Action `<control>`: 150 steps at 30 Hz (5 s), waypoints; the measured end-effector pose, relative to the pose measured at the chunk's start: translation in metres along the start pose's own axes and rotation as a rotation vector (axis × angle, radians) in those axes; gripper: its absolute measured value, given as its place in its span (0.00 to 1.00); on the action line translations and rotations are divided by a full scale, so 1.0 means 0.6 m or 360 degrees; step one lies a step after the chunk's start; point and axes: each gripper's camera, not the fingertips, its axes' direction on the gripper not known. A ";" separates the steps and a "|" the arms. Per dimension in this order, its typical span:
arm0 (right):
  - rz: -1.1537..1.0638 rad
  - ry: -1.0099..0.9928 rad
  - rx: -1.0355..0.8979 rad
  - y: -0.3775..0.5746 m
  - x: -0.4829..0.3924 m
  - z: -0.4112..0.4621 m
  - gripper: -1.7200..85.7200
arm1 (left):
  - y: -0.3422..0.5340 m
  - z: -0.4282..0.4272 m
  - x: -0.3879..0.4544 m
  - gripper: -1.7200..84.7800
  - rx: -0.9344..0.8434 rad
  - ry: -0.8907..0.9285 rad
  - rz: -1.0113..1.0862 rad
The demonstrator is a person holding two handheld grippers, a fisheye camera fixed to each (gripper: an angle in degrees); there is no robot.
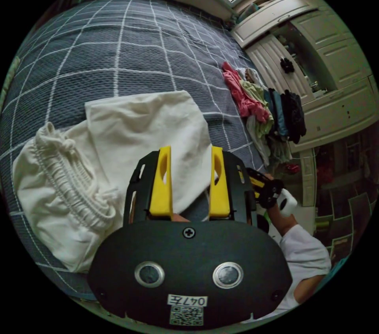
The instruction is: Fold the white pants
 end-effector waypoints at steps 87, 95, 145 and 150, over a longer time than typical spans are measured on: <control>0.0750 -0.0819 0.0128 -0.288 0.131 0.072 0.13 | 0.089 -0.161 -0.024 0.02 0.0239 -0.0997 0.0089; 0.0911 -0.0923 -0.0163 -0.379 0.177 0.221 0.12 | 0.203 -0.238 -0.091 0.16 0.0338 -0.0856 -0.0179; 0.1351 -0.0408 0.0845 -0.104 0.011 -0.088 0.02 | -0.241 -0.179 -0.069 0.05 0.0209 -0.0471 -0.0269; 0.1780 -0.0317 0.0691 0.104 0.128 -0.053 0.02 | -0.331 -0.002 0.035 0.05 0.0091 -0.0450 -0.0211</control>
